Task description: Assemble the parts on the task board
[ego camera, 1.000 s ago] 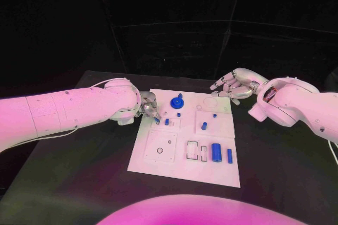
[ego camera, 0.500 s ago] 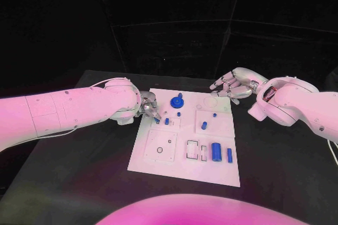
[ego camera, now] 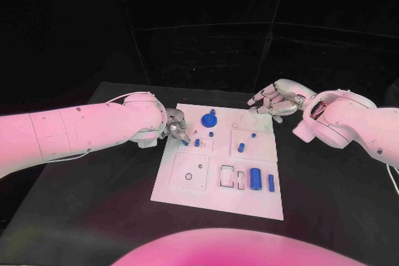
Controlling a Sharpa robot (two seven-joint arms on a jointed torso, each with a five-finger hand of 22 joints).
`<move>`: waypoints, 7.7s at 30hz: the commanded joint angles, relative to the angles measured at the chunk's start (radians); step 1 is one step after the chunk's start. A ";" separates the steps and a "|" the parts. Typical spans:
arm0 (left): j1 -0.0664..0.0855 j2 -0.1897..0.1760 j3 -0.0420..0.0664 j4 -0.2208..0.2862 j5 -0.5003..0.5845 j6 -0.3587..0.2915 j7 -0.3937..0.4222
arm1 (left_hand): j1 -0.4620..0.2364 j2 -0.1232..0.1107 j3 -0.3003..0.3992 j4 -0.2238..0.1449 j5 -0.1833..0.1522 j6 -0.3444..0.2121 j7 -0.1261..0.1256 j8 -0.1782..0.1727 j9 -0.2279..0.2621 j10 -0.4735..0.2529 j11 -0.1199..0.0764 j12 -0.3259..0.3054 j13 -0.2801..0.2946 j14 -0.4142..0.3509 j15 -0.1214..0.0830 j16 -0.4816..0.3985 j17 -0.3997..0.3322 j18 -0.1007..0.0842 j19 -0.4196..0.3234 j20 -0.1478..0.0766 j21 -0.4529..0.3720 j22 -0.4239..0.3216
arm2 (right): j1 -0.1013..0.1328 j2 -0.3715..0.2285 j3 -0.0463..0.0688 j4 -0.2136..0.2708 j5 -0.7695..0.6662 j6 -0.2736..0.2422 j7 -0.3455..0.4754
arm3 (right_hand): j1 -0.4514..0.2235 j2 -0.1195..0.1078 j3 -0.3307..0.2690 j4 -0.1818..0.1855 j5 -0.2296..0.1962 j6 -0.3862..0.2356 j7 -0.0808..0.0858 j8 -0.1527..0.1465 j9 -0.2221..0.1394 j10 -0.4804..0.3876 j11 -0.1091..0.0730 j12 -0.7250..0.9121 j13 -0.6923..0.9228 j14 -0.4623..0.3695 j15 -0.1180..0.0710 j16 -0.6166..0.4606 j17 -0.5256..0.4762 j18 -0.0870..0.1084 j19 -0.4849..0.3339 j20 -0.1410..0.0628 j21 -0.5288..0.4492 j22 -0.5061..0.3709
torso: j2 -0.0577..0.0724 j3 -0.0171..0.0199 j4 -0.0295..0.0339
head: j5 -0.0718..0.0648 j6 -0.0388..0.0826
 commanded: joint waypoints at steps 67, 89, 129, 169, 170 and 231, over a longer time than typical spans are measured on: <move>0.000 0.040 -0.004 -0.057 -0.007 0.068 -0.014 | -0.199 -0.048 0.023 0.009 0.002 0.063 -0.031 0.034 -0.020 0.032 -0.019 0.018 0.007 0.104 -0.015 0.003 0.263 -0.008 0.013 -0.013 -0.008 0.010 | 0.002 0.001 0.001 0.003 0.003 0.007 0.006 | -0.006 0.001 0.005 0.003 0.003 -0.005 -0.001 0.007 0.000 -0.008 0.003 -0.003 -0.004 0.007 -0.002 -0.005 -0.002 0.017 -0.007 -0.002 -0.006 -0.004 | -0.001 -0.0002 0.0006 | -0.008 -0.007; 0.000 0.023 -0.003 -0.052 0.017 -0.037 -0.006 | -0.275 -0.059 -0.318 0.167 0.002 0.061 -0.029 0.033 -0.042 0.018 -0.017 0.014 -0.007 0.104 -0.015 0.003 0.263 -0.004 0.011 -0.014 -0.029 -0.001 | 0.002 0.001 0.001 -0.001 0.003 0.005 0.009 | -0.007 0.000 0.005 0.003 0.003 -0.006 -0.001 0.007 0.000 -0.012 0.003 -0.009 -0.009 0.006 -0.002 -0.009 -0.006 0.018 -0.009 -0.002 -0.009 -0.009 | 0.000 -0.0012 -0.0004 | -0.010 -0.007; 0.003 0.173 -0.030 -0.189 -0.256 -0.218 0.513 | 0.191 -0.118 -0.210 -0.075 0.002 0.003 0.080 -0.302 -0.389 -0.398 0.103 -0.515 -0.654 -0.063 0.082 -0.321 -0.231 0.096 -0.146 0.073 -0.642 -0.573 | 0.001 0.016 0.001 -0.008 0.003 0.010 0.012 | -0.008 0.000 0.006 0.004 0.004 -0.007 -0.001 0.007 -0.001 -0.012 0.003 -0.008 -0.009 0.006 -0.002 -0.009 -0.005 0.017 -0.009 -0.002 -0.010 -0.008 | 0.002 -0.0011 -0.0016 | -0.032 0.007; -0.033 0.265 -0.042 -0.309 -0.285 -0.154 0.543 | 0.208 -0.074 -0.168 -0.081 0.003 0.133 0.061 -0.374 -0.440 -0.266 0.083 -0.576 -0.762 0.002 0.065 -0.198 -0.124 0.052 -0.052 0.057 -0.362 -0.299 | 0.001 0.022 0.001 -0.014 -0.001 0.004 0.008 | -0.007 0.002 0.008 0.005 0.005 -0.008 -0.001 0.008 -0.001 -0.011 0.003 -0.005 -0.006 0.007 -0.002 -0.007 -0.002 0.017 -0.008 -0.002 -0.010 -0.008 | -0.001 0.0004 0.0003 | -0.037 0.005; -0.034 0.265 -0.042 -0.311 -0.285 -0.153 0.543 | 0.208 -0.073 -0.166 -0.081 0.003 0.135 0.060 -0.374 -0.441 -0.264 0.082 -0.577 -0.763 0.002 0.065 -0.198 -0.124 0.051 -0.052 0.057 -0.361 -0.298 | 0.001 0.022 0.001 -0.014 -0.001 0.005 0.008 | -0.007 0.002 0.008 0.005 0.005 -0.008 -0.001 0.008 -0.001 -0.011 0.003 -0.005 -0.006 0.007 -0.002 -0.007 -0.002 0.017 -0.008 -0.002 -0.010 -0.008 | 0.000 0.0001 0.0004 | -0.037 0.004; -0.038 0.062 -0.012 -0.162 -0.259 -0.273 0.549 | 0.212 -0.063 -0.102 -0.111 0.002 0.215 0.050 -0.395 -0.444 -0.170 0.066 -0.623 -0.789 0.010 0.050 -0.189 -0.139 0.034 -0.028 0.042 -0.259 -0.189 | 0.000 0.034 0.000 -0.044 -0.001 0.012 0.013 | -0.009 0.003 0.008 0.007 0.005 -0.007 -0.001 0.009 0.000 -0.009 0.004 -0.002 -0.005 0.008 -0.002 -0.007 -0.001 0.017 -0.007 -0.002 -0.010 -0.007 | 0.000 0.0007 -0.0010 | -0.035 0.022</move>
